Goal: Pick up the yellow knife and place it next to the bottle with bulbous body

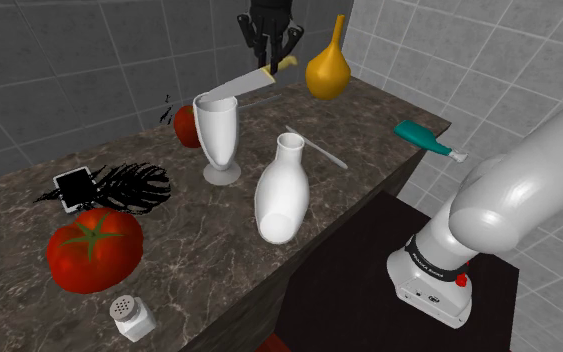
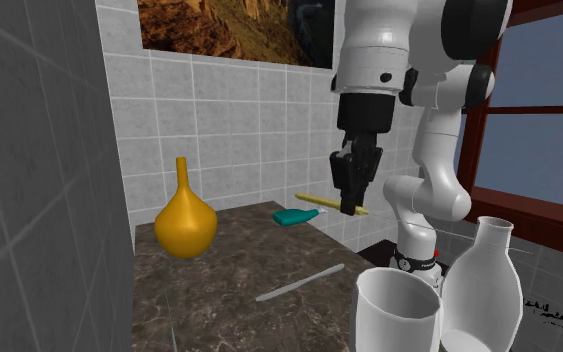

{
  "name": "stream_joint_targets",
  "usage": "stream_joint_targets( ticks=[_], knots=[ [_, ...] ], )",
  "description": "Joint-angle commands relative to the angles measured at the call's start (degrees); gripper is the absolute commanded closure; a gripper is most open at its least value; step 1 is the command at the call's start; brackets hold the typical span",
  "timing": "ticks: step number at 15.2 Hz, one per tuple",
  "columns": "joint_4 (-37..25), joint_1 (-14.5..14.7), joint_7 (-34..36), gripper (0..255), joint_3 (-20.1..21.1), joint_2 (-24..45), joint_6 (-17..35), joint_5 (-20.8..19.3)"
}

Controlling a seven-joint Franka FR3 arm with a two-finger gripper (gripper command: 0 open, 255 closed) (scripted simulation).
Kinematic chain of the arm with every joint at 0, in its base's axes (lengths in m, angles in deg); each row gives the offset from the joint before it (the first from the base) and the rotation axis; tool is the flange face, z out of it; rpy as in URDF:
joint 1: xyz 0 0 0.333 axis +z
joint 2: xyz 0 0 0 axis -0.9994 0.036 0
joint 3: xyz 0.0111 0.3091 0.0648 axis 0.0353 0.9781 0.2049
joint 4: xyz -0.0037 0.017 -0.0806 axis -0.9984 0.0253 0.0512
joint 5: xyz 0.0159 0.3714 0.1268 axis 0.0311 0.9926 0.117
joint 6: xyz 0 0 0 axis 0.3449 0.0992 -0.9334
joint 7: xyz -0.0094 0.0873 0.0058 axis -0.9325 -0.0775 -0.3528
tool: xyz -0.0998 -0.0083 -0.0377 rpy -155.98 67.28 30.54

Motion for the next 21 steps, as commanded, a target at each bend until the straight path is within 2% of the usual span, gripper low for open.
stream_joint_targets(
  ticks=[1,21],
  knots=[
    [1.7,0.0,0.0,255,0.0,-0.1,1.6,0.0],
    [16.7,0.2,0.8,255,0.3,0.3,17.0,-0.1]
  ],
)
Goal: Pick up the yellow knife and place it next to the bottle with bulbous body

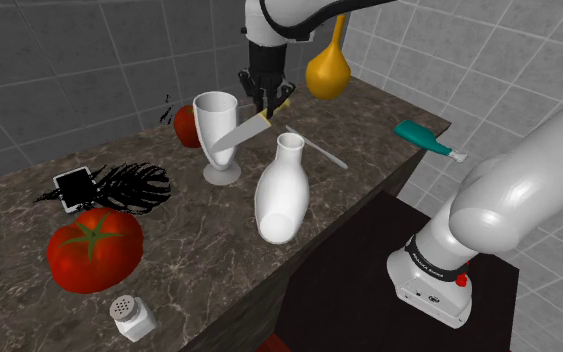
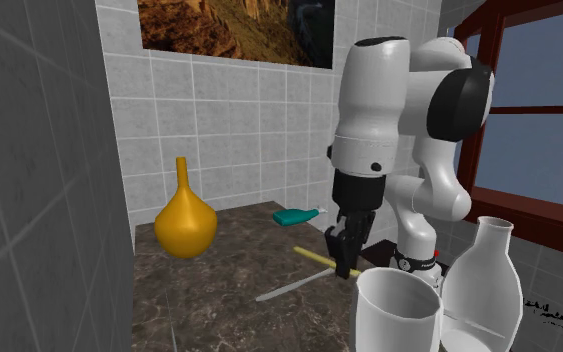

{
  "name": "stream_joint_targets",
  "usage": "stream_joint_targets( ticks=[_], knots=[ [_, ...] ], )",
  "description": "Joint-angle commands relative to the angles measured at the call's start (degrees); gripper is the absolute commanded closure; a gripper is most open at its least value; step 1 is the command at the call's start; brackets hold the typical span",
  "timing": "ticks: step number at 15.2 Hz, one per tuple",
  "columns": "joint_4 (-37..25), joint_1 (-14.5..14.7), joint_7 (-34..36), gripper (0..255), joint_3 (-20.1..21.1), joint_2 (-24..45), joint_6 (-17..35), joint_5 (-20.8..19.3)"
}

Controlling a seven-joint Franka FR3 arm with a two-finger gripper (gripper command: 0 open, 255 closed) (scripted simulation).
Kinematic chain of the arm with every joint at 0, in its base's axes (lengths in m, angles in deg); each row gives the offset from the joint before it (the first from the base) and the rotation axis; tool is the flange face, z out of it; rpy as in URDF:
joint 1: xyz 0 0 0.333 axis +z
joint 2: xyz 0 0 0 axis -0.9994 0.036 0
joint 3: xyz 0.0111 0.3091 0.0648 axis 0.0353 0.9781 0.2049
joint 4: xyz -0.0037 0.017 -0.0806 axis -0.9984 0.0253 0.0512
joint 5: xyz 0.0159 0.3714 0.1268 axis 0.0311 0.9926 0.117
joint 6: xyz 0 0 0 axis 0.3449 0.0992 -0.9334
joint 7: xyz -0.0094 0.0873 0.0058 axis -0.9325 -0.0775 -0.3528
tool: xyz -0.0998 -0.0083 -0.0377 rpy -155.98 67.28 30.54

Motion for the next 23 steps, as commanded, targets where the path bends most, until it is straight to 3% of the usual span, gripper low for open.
stream_joint_targets(
  ticks=[1,23],
  knots=[
    [1.5,0.0,0.2,255,0.1,0.1,1.6,0.0],
    [12.0,0.0,2.9,255,0.8,6.9,18.6,-2.7]
  ],
)
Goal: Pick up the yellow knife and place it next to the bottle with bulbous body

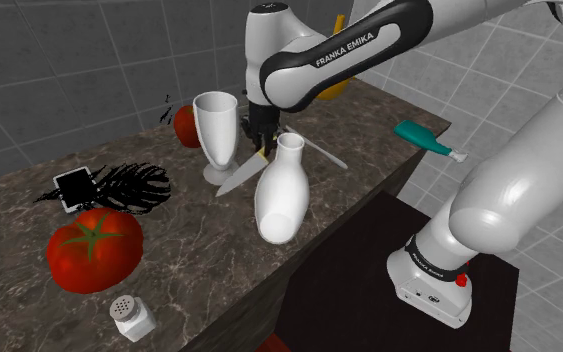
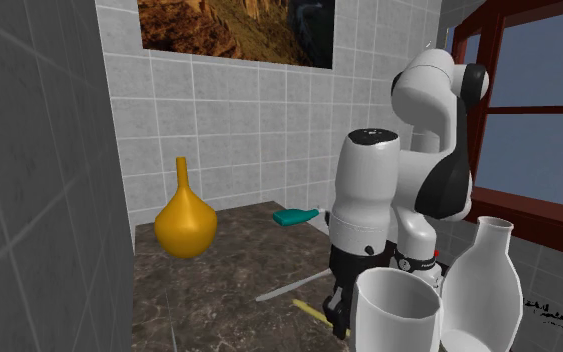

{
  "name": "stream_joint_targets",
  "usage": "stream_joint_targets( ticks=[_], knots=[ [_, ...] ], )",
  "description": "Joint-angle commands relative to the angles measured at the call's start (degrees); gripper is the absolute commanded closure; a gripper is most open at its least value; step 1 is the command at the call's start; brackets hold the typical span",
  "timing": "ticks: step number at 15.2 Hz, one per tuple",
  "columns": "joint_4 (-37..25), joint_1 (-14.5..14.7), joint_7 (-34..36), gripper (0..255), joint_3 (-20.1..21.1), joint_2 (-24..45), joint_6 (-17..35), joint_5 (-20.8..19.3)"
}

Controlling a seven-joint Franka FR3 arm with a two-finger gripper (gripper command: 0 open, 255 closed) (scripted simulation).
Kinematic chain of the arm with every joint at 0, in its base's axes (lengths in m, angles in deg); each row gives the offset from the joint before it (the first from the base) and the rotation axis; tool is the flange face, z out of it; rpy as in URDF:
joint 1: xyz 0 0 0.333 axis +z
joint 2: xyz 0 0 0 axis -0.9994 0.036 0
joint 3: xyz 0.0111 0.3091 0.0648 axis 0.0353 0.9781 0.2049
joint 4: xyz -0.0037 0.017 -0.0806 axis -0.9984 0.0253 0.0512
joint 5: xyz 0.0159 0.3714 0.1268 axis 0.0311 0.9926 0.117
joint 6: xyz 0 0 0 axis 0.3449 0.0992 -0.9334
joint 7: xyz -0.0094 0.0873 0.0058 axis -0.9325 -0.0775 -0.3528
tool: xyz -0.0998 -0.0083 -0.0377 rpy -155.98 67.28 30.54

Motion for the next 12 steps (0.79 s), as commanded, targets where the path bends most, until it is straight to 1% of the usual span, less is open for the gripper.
stream_joint_targets(
  ticks=[1,3,11,12],
  knots=[
    [0.6,0.0,0.4,255,0.1,1.0,1.6,-0.5],
    [1.4,0.0,0.9,255,0.1,2.1,3.4,-1.0],
    [1.4,0.0,0.9,255,0.1,2.1,3.4,-1.0],
    [1.4,0.0,0.9,0,0.1,2.1,3.4,-1.0]
  ],
)
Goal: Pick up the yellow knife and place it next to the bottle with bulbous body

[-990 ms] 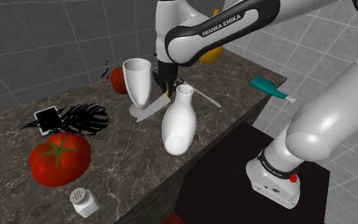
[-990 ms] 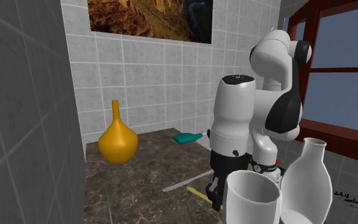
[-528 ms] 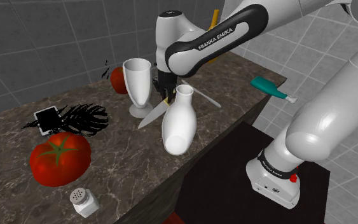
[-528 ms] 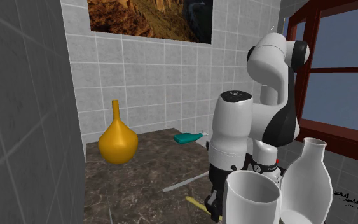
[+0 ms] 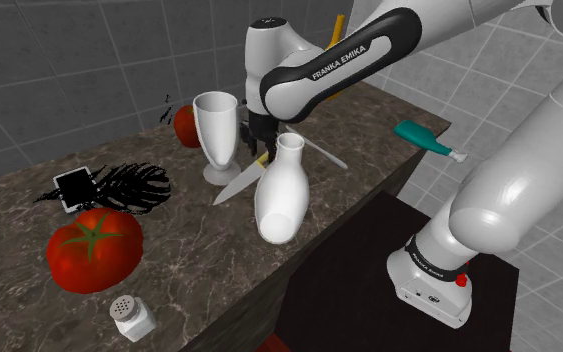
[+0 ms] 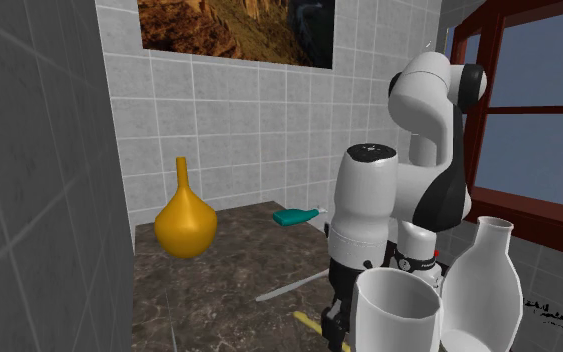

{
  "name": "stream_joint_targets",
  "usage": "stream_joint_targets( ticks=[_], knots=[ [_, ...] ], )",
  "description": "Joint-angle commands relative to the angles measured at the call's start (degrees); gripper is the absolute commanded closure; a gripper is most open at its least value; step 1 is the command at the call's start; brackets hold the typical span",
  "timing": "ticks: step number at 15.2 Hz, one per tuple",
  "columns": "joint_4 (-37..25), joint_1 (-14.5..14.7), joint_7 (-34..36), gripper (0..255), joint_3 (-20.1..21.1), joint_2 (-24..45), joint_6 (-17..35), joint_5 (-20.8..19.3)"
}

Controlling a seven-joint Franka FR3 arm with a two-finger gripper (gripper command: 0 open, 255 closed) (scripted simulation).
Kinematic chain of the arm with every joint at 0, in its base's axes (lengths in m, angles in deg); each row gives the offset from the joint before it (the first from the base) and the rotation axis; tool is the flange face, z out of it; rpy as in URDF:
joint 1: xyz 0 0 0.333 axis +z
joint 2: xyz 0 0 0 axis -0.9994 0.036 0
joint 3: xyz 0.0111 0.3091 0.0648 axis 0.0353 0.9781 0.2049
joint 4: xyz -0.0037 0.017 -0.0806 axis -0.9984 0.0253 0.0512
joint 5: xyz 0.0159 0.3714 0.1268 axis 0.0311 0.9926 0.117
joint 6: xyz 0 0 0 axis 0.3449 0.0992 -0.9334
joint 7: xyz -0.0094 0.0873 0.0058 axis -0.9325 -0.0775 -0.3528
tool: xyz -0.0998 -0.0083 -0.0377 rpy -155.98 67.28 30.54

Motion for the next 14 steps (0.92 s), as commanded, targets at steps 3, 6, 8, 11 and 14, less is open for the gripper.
stream_joint_targets(
  ticks=[3,6,8,11,14],
  knots=[
    [0.0,0.0,0.0,0,0.0,0.0,0.0,0.0],
    [-0.7,0.1,-0.4,0,0.0,-1.2,-1.9,0.6],
    [-2.5,0.2,-1.1,0,0.0,-3.5,-5.8,1.6],
    [-3.2,0.2,-1.4,0,0.0,-4.3,-7.3,2.0],
    [-3.2,0.2,-1.4,0,0.0,-4.3,-7.3,2.0]
  ],
)
